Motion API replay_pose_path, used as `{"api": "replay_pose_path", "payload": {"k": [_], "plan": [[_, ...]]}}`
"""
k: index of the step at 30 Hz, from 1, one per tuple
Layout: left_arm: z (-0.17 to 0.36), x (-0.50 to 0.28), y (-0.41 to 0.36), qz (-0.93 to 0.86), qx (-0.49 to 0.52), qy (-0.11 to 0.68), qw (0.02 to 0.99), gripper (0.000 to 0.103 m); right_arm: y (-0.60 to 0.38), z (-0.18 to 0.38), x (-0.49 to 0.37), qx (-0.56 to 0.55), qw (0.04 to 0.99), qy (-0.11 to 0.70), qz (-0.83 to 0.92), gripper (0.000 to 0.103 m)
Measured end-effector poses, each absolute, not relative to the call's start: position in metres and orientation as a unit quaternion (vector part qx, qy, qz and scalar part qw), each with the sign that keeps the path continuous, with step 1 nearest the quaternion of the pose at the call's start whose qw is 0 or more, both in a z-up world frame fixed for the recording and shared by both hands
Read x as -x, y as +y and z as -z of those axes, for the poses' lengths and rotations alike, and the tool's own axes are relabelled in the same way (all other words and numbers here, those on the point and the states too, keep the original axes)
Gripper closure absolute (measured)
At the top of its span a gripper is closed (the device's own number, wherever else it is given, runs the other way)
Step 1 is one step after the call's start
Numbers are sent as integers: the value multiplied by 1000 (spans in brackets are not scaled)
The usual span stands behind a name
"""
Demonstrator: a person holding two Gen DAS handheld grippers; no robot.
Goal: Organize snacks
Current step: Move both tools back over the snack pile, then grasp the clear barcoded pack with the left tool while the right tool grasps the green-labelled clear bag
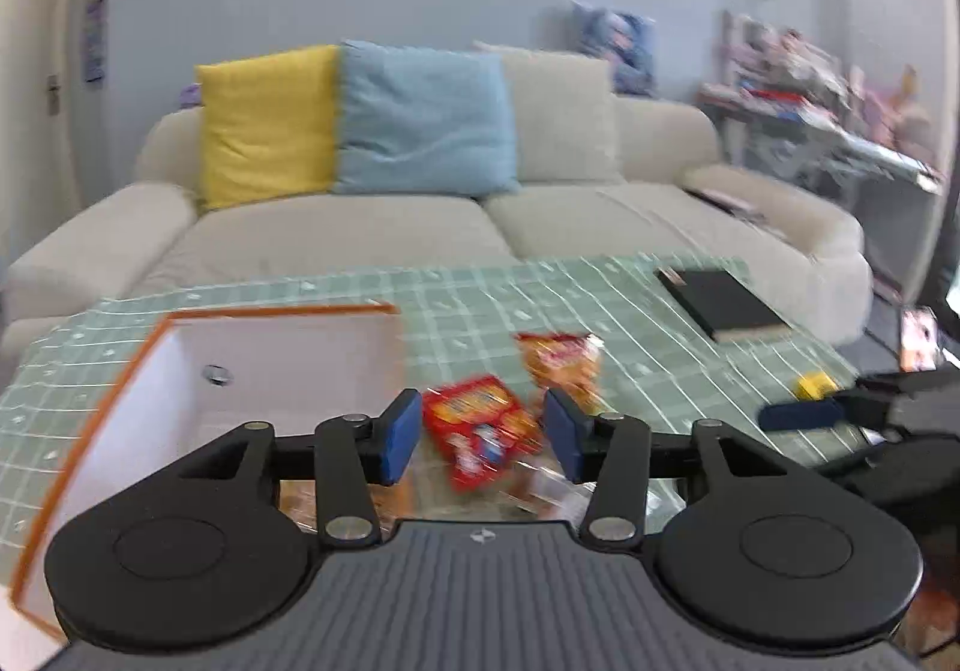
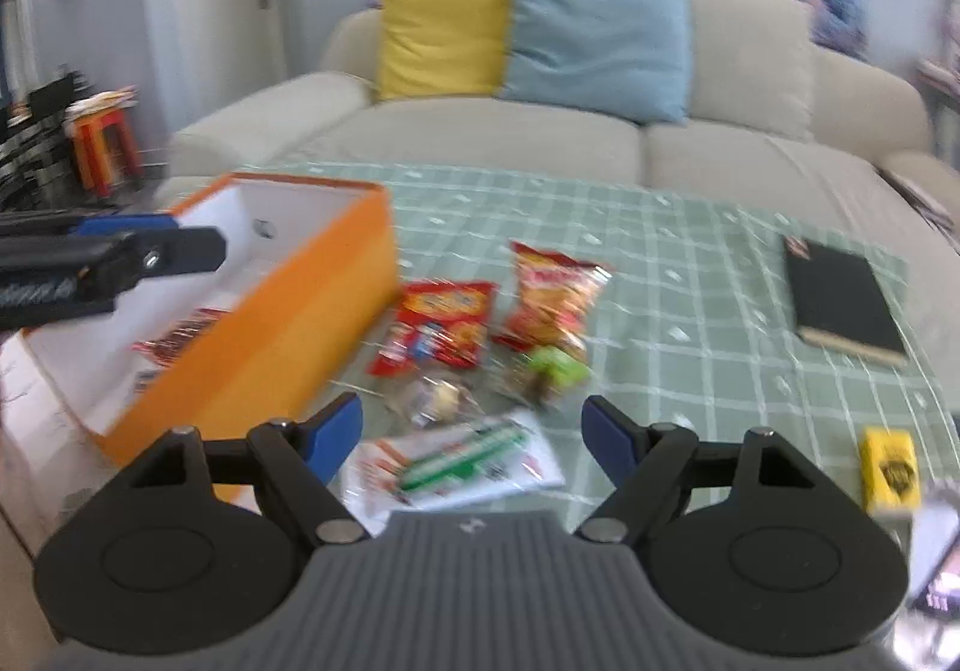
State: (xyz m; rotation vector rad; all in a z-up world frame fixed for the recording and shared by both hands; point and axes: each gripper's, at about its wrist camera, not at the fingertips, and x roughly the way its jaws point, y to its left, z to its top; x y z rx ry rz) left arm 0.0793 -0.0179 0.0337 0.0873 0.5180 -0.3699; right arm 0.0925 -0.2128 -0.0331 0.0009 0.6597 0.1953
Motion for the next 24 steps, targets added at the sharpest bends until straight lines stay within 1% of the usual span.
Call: {"api": "replay_pose_path", "payload": {"k": [1,2,7,13,15,17,19,21,24], "plan": [[-30,-78,-25,191,-49,260,945,43,-218,36,-93,-9,941,328,-88,25],[-25,-78,-32,197,-53,267,942,38,-224,38,-93,-22,940,331,-81,25],[1,-81,-54,230,-75,312,919,30,-238,50,-97,-34,933,352,-62,25],[24,-91,-70,225,-112,348,903,29,-246,62,-110,-54,920,386,-41,28],[29,-93,-74,220,-128,347,903,29,-247,64,-114,-58,919,388,-36,34],[32,-97,-77,210,-146,349,902,29,-247,66,-119,-70,916,393,-39,37],[34,-106,-79,199,-156,354,900,29,-246,70,-127,-81,912,400,-44,38],[33,-114,-76,201,-151,360,899,29,-244,73,-134,-92,907,408,-54,43],[30,-129,-76,213,-145,367,894,30,-242,74,-147,-90,904,414,-57,43]]}}
